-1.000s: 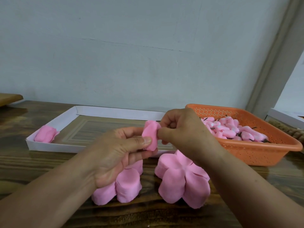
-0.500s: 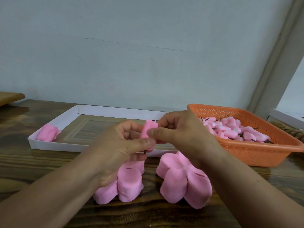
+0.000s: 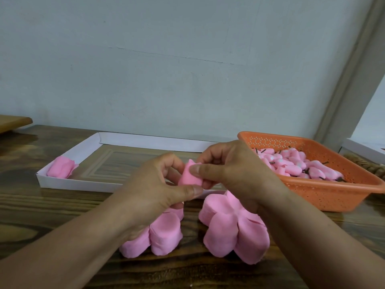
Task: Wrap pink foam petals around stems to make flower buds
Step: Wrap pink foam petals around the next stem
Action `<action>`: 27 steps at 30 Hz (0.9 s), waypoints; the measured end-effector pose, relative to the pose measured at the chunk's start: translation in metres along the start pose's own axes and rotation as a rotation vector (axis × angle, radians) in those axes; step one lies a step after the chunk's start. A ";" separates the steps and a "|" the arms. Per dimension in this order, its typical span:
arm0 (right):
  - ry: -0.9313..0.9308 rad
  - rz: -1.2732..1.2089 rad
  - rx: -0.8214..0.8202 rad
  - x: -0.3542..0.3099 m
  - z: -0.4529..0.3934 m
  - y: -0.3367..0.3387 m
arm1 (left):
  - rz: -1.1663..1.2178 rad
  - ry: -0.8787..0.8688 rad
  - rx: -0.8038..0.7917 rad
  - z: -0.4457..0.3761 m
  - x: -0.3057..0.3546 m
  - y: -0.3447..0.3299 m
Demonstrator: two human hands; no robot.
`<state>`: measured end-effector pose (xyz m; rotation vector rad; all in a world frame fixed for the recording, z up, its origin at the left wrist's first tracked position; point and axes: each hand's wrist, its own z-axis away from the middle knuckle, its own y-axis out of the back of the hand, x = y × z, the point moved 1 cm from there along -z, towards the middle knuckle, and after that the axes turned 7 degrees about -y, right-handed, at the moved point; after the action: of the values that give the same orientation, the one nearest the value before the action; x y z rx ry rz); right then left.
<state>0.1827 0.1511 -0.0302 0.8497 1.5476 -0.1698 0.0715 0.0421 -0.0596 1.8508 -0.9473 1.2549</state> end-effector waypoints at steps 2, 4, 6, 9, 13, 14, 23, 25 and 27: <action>0.031 -0.005 -0.010 0.000 -0.001 0.002 | 0.068 0.003 -0.009 0.000 -0.001 -0.001; 0.073 -0.040 -0.027 -0.001 -0.001 0.007 | 0.192 0.028 -0.055 -0.001 0.000 -0.002; 0.121 -0.085 -0.066 -0.001 -0.002 0.011 | 0.309 0.065 -0.134 -0.002 0.000 -0.001; 0.179 -0.168 -0.159 0.002 -0.003 0.013 | 0.499 0.157 -0.335 -0.001 -0.001 0.002; 0.205 -0.398 -0.275 0.005 -0.004 0.009 | 0.529 0.216 -0.354 -0.006 -0.011 0.008; 0.207 -0.454 -0.303 0.006 -0.004 0.008 | 0.552 0.241 -0.323 -0.007 -0.014 0.010; 0.189 -0.388 -0.141 0.010 -0.008 0.006 | 0.652 0.224 -0.328 -0.003 -0.003 0.003; 0.228 -0.240 0.034 0.009 -0.006 0.005 | 0.673 0.229 -0.214 -0.006 -0.002 0.004; 0.260 -0.069 0.163 0.008 -0.002 0.001 | 0.659 0.208 -0.070 -0.009 -0.001 0.003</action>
<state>0.1819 0.1563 -0.0363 0.9763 1.8261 -0.2454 0.0645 0.0488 -0.0573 1.3522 -1.5247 1.7253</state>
